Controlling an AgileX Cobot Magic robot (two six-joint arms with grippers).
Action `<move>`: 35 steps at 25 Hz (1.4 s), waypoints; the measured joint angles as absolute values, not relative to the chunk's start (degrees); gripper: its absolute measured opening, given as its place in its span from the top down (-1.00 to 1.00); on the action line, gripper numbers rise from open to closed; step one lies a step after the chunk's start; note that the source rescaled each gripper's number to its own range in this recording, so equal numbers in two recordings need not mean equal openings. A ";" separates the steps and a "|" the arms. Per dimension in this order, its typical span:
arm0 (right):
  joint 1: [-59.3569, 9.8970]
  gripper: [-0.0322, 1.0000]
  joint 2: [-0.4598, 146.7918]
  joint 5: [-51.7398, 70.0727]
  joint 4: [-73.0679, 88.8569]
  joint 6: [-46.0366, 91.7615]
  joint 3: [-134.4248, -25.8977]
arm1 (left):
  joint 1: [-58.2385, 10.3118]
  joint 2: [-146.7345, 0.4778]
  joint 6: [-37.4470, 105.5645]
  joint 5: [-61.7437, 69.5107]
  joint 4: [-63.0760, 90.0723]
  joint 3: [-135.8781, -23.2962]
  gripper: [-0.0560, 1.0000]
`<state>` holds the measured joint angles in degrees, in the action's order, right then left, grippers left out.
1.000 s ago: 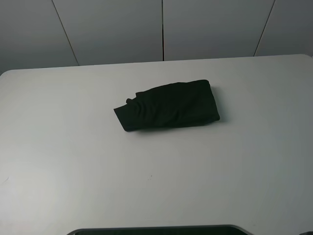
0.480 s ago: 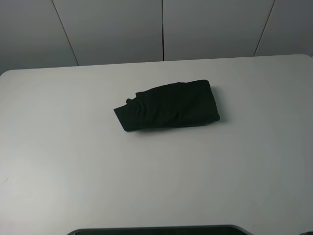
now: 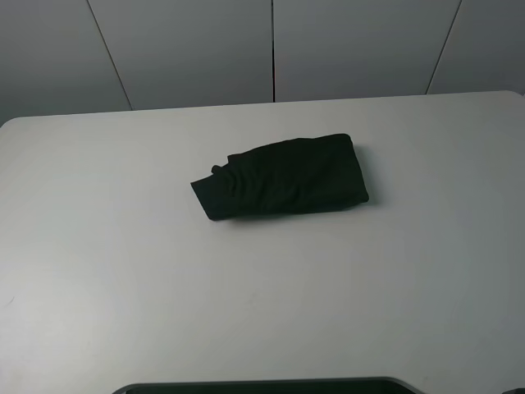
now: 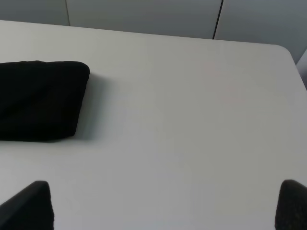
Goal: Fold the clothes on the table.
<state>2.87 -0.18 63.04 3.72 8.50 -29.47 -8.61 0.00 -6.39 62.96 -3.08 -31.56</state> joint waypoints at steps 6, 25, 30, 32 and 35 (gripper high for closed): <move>2.87 -1.00 -0.18 62.82 2.58 6.80 -29.47 | -11.70 0.00 -3.46 61.99 -1.34 -29.41 -1.00; 2.87 -1.00 -0.18 62.82 2.09 6.04 -29.47 | -15.65 0.00 -2.86 61.99 -1.12 -29.29 -1.00; 2.87 -1.00 -0.18 62.82 2.09 6.04 -29.47 | -15.65 0.00 -2.86 61.99 -1.12 -29.29 -1.00; 2.87 -1.00 -0.18 62.82 2.09 6.04 -29.47 | -15.65 0.00 -2.86 61.99 -1.12 -29.29 -1.00; 2.87 -1.00 -0.18 62.82 2.09 6.04 -29.47 | -15.65 0.00 -2.86 61.99 -1.12 -29.29 -1.00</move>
<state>2.87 -0.18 62.82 2.09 6.04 -29.47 -15.65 0.00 -2.86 61.99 -1.12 -29.29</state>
